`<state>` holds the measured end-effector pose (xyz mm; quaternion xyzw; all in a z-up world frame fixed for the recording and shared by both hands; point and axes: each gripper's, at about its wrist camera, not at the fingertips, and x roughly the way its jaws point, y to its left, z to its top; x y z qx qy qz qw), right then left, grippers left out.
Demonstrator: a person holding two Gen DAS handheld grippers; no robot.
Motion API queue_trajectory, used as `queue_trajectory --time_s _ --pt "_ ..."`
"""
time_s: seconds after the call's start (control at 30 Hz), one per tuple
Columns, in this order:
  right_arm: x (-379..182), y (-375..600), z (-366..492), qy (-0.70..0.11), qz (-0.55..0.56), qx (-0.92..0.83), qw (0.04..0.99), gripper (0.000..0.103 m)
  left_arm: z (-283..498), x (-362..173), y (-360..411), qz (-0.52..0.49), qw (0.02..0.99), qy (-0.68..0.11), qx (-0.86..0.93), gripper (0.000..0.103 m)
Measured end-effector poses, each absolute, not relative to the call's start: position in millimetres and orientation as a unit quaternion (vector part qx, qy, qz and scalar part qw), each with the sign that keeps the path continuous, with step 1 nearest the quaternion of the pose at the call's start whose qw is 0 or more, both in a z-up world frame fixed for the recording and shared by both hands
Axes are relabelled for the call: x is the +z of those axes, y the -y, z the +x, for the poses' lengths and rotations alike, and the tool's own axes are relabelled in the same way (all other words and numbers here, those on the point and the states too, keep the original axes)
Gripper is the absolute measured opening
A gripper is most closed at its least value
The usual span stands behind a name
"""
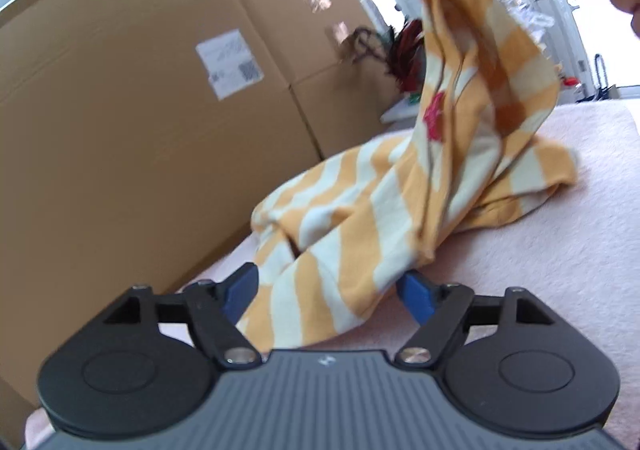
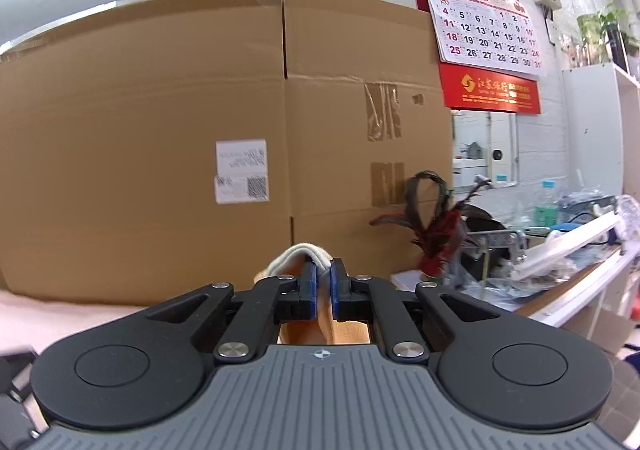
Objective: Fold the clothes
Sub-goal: 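Lift the shirt high with both grippers, letting it hang and unfurl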
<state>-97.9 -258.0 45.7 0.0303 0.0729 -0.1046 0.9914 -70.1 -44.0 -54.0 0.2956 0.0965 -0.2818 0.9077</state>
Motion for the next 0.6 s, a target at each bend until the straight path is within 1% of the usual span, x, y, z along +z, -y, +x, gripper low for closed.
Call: queue_trajectory --time_s 0.07,0.1,0.13,0.17,0.2,0.23,0.3,0.37,0.4,0.47,0.53,0.6 --pt "39 257 -98 -0.084 0.019 -0.114 0.99 0.008 -70 -53 42 0.293 0.903 -0.099 -0.299 0.08" --pt "36 257 -98 -0.089 0.017 -0.118 0.989 0.008 -66 -54 44 0.296 0.901 -0.108 -0.299 0.078" --pt "32 258 -98 -0.093 0.017 -0.12 0.988 0.008 -61 -55 46 0.3 0.898 -0.122 -0.299 0.065" --pt "30 259 -97 -0.098 0.021 -0.12 0.988 0.008 -55 -57 49 0.301 0.894 -0.142 -0.301 0.042" --pt "28 260 -97 -0.101 0.026 -0.12 0.987 0.008 -48 -58 50 0.295 0.888 -0.165 -0.313 0.031" --pt "26 261 -98 -0.104 0.031 -0.12 0.987 0.008 -40 -55 48 0.275 0.883 -0.188 -0.331 0.024" --pt "25 262 -98 -0.106 0.039 -0.12 0.986 0.008 -31 -48 34 0.203 0.891 -0.198 -0.355 0.022" --pt "24 262 -99 -0.105 0.041 -0.121 0.986 0.008 -23 -42 21 0.147 0.898 -0.195 -0.365 0.012" --pt "23 261 -100 -0.106 0.041 -0.121 0.986 0.008 -21 -41 19 0.139 0.904 -0.191 -0.357 0.012" --pt "20 259 -98 -0.112 0.036 -0.12 0.986 0.009 -20 -40 19 0.138 0.906 -0.19 -0.353 0.01" --pt "18 257 -97 -0.116 0.034 -0.121 0.985 0.009 -26 -40 26 0.156 0.904 -0.181 -0.353 0.006" --pt "16 255 -95 -0.12 0.032 -0.122 0.985 0.009 -35 -40 33 0.183 0.906 -0.165 -0.345 0.005"
